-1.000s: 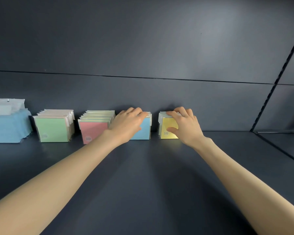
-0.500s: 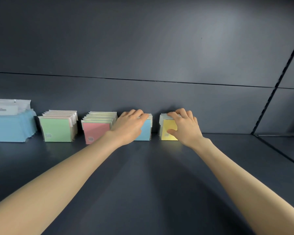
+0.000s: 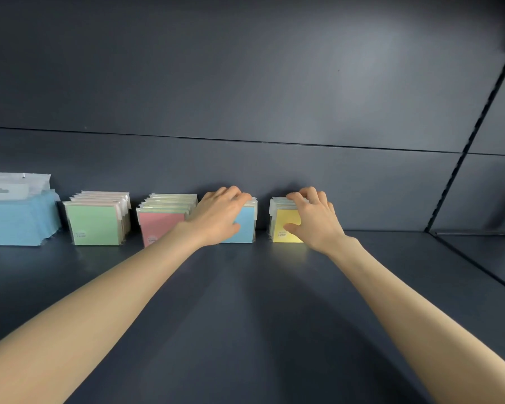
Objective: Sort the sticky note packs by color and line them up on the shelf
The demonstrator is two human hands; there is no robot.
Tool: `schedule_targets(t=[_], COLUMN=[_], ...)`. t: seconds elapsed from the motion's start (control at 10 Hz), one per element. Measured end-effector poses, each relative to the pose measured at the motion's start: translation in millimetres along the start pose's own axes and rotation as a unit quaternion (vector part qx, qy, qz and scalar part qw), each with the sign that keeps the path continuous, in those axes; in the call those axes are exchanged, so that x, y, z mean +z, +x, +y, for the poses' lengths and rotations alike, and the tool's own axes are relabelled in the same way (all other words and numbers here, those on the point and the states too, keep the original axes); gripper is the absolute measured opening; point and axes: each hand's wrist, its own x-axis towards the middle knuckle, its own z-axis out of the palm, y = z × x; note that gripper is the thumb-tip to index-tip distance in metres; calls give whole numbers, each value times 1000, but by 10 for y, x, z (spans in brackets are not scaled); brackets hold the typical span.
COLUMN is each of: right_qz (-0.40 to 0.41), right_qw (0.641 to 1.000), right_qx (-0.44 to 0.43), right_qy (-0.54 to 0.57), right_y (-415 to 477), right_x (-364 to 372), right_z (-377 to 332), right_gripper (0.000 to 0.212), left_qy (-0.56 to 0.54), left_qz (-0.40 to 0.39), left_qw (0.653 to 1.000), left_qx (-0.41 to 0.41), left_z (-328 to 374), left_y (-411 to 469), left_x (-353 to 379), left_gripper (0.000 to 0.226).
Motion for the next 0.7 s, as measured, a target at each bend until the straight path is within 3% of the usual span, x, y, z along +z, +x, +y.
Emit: schedule_targets(t=[0.7], right_qz=[8], right_qw=[1000], right_qx=[-17], right_qy=[23], right_y=[-7], right_x=[-93], right_z=[45], right_gripper=[58], left_qy=[0], left_qz=[16], left_qw=[1000], left_qx=[-19], left_z=[22], left_y=[-24], left_x=[-66], left_gripper=[51])
